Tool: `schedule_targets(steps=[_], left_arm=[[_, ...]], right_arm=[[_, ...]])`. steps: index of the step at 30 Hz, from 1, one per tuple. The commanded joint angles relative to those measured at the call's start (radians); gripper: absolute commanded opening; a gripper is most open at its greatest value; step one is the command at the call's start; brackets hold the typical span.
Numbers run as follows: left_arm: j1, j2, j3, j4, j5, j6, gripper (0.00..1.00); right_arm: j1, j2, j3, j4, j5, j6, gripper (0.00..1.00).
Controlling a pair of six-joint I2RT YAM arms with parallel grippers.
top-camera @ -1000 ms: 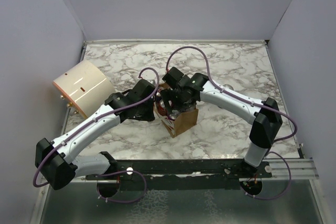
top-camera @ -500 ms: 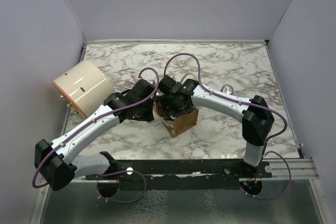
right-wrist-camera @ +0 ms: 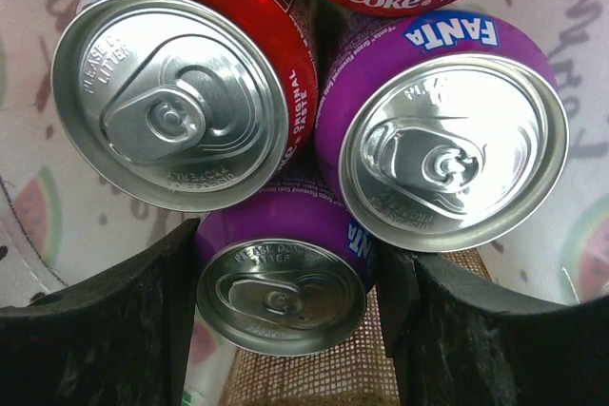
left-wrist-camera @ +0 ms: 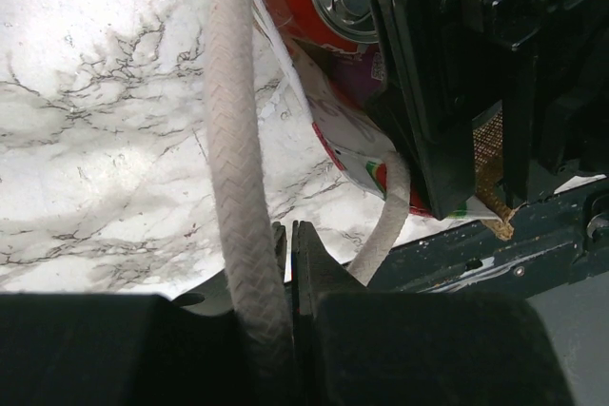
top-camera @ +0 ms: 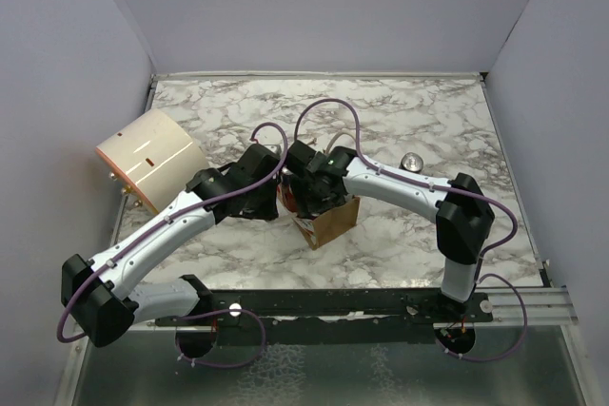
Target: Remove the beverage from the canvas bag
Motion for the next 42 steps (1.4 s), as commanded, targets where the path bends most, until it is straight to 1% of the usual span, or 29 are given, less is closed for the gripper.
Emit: schedule_targets(steps=[1,4,6,13,16,18,20,24,28,31,33,35,40,42], left_arm=[[0.006,-0.037,-0.008,-0.021,-0.020,0.007,0.11],[0.006,-0.042,-0.009,-0.023,-0.020,0.006,0.11],[0.006,-0.044,-0.011,-0.023,-0.020,0.006,0.10],[0.006,-0.052,-0.019,-0.018,-0.013,0.000,0.11],[0.006,-0.051,-0.017,-0.025,-0.014,-0.005,0.10],[0.006,-0.050,-0.011,-0.028,-0.018,-0.009,0.10],[0.006,-0.042,0.015,-0.042,-0.025,-0.018,0.10],[0.006,-0.043,-0.001,-0.010,-0.029,-0.012,0.11],[0.006,-0.011,0.030,-0.039,-0.030,-0.009,0.11],[0.007,-0.015,0.029,-0.026,-0.036,-0.005,0.11],[0.008,-0.010,0.026,-0.019,-0.047,-0.001,0.11],[0.007,0.001,0.029,-0.019,-0.051,0.000,0.11],[0.007,0.016,0.041,-0.013,-0.043,-0.018,0.11],[0.007,0.010,0.037,-0.005,-0.040,-0.018,0.11]], right_arm=[[0.007,-0.004,0.046,-0.079,0.077,-0.008,0.45],[0.007,-0.046,0.081,-0.101,0.071,-0.018,0.34],[0.006,-0.074,0.100,-0.111,0.068,-0.021,0.30],[0.008,-0.149,0.165,-0.143,0.063,-0.047,0.27],[0.008,-0.159,0.221,-0.178,0.080,-0.055,0.27],[0.007,-0.160,0.255,-0.203,0.094,-0.069,0.25],[0.007,-0.155,0.302,-0.246,0.108,-0.075,0.20],[0.007,-0.179,0.337,-0.301,0.138,-0.096,0.12],[0.007,-0.224,0.399,-0.375,0.171,-0.095,0.09],[0.007,-0.288,0.432,-0.399,0.190,-0.117,0.08],[0.007,-0.338,0.424,-0.399,0.208,-0.125,0.07],[0.008,-0.396,0.383,-0.388,0.231,-0.122,0.07],[0.007,-0.546,0.166,-0.363,0.269,-0.040,0.06],[0.007,-0.601,0.053,-0.350,0.269,0.002,0.06]])
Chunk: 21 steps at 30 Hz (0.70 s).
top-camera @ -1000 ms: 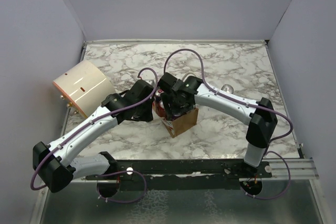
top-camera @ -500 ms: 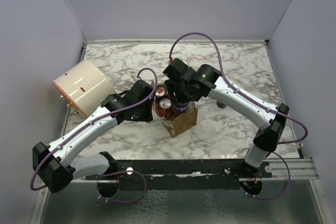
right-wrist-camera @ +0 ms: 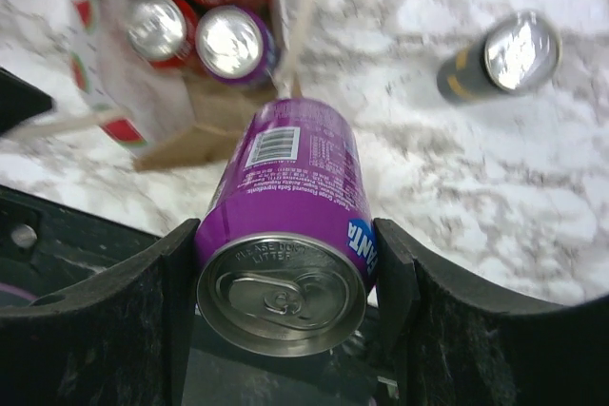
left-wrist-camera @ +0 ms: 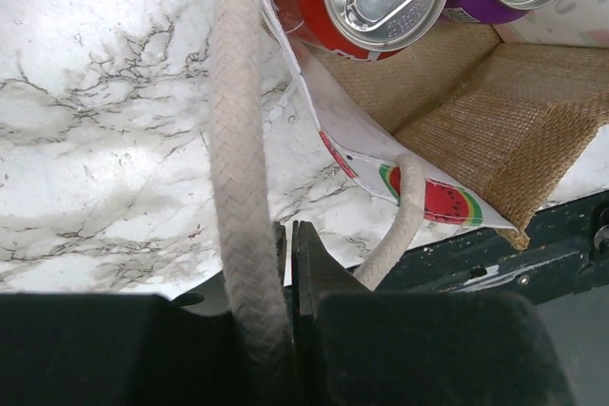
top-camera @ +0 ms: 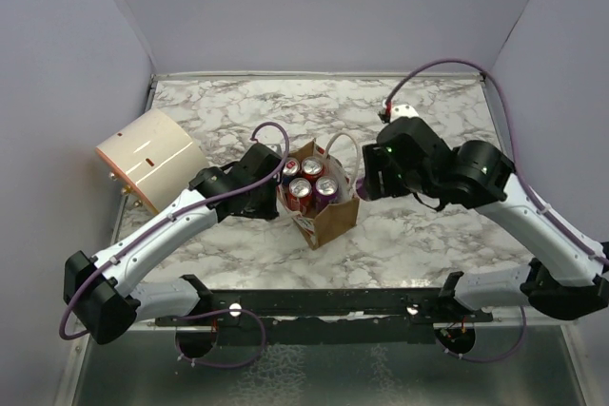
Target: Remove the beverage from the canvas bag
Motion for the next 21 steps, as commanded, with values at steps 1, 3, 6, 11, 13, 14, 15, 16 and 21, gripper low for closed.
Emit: schedule_targets(steps=[1,3,6,11,13,14,15,16,21], left_arm=[[0.007,-0.006,0.032,0.000,-0.023,-0.006,0.11],[0.007,-0.006,0.033,-0.009,-0.033,-0.003,0.11],[0.008,-0.003,0.038,-0.021,-0.042,-0.016,0.11],[0.008,-0.013,0.016,0.009,-0.031,-0.031,0.11],[0.007,-0.012,0.031,-0.007,-0.031,-0.040,0.11],[0.008,-0.016,0.036,-0.011,-0.030,-0.043,0.11],[0.009,-0.021,0.037,-0.012,-0.031,-0.044,0.11],[0.008,-0.028,0.038,-0.012,-0.035,-0.044,0.11],[0.007,-0.036,0.046,-0.029,-0.053,-0.038,0.11]], right_arm=[[0.000,-0.100,-0.217,0.036,0.064,0.108,0.06],[0.000,-0.137,-0.312,0.041,0.072,0.166,0.06],[-0.001,-0.156,-0.418,0.041,0.089,0.245,0.04],[-0.041,-0.167,-0.574,0.077,0.135,0.304,0.02],[-0.144,-0.182,-0.630,0.153,0.072,0.239,0.02],[-0.209,-0.194,-0.656,0.195,0.024,0.191,0.02],[-0.282,-0.204,-0.680,0.238,-0.017,0.142,0.02],[-0.343,-0.212,-0.699,0.275,-0.050,0.101,0.02],[-0.596,-0.176,-0.742,0.396,-0.132,-0.057,0.02]])
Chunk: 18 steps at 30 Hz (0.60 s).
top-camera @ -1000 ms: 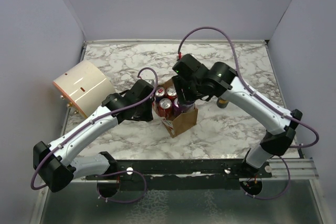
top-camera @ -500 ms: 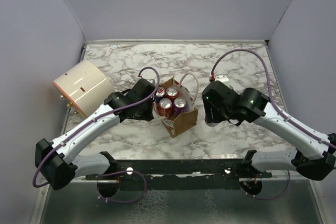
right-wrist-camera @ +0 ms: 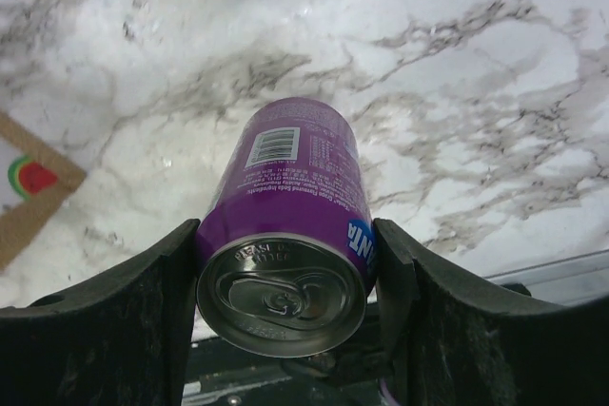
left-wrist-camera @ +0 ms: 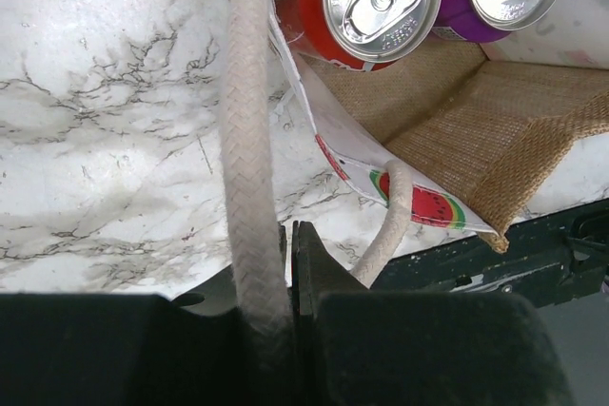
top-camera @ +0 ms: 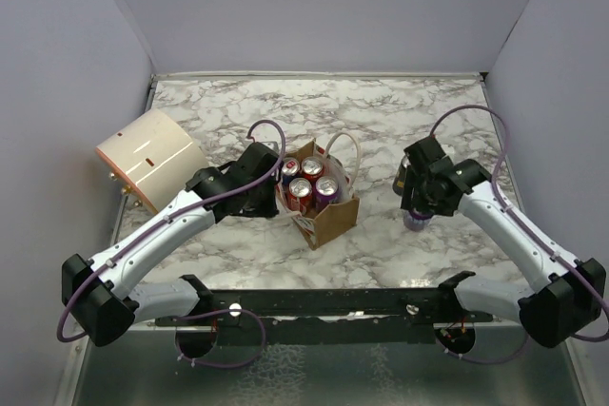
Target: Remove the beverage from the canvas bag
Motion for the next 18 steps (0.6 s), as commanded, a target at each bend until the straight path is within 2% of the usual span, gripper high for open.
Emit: schedule_targets(steps=[1,9,18], left_arm=[[0.007,-0.023,0.041,-0.034,-0.035,-0.003,0.11],[0.008,-0.019,0.088,-0.048,-0.030,0.006,0.11],[0.009,-0.007,0.108,-0.047,-0.025,0.022,0.11]], right_arm=[[-0.220,0.017,-0.006,0.202,-0.125,-0.183,0.02],[-0.580,0.136,0.042,0.276,-0.285,-0.263,0.02],[-0.602,0.319,0.179,0.319,-0.235,-0.233,0.02]])
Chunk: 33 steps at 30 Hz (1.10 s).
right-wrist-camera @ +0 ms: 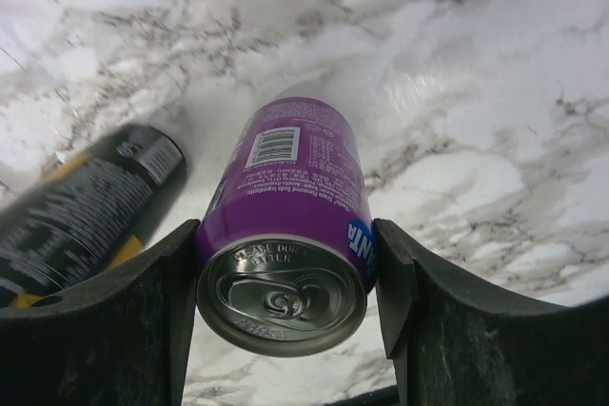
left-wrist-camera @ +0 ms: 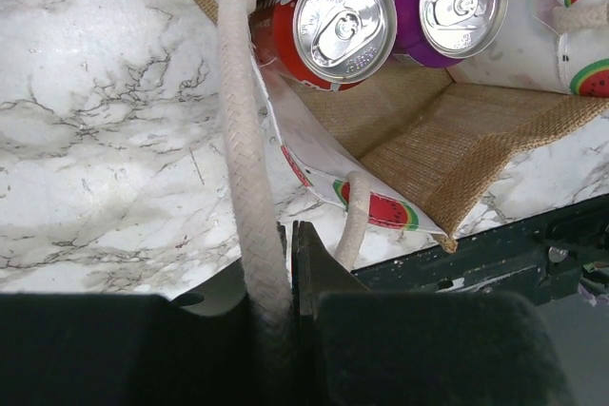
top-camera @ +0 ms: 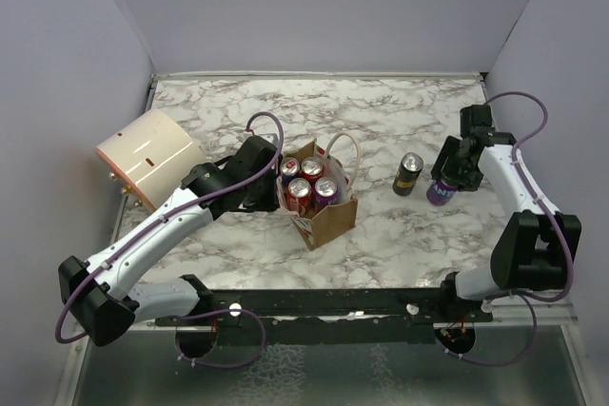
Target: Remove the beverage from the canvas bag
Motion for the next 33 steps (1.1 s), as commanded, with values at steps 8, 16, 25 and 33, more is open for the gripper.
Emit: schedule_targets(steps=[8,16,25,33], left_arm=[[0.007,0.011,0.029,-0.007,0.013,0.020,0.11],[0.007,0.027,0.026,0.012,0.027,0.016,0.11],[0.007,0.032,0.018,0.024,0.033,0.007,0.11],[0.008,0.035,0.022,0.022,0.032,0.008,0.11]], right_arm=[[0.000,0.157,0.174,0.066,-0.069,-0.015,0.02],[0.000,0.194,0.188,0.054,-0.101,-0.043,0.05],[0.000,0.200,0.175,0.083,-0.115,-0.075,0.37],[0.000,0.192,0.202,0.074,-0.109,-0.094,0.62]])
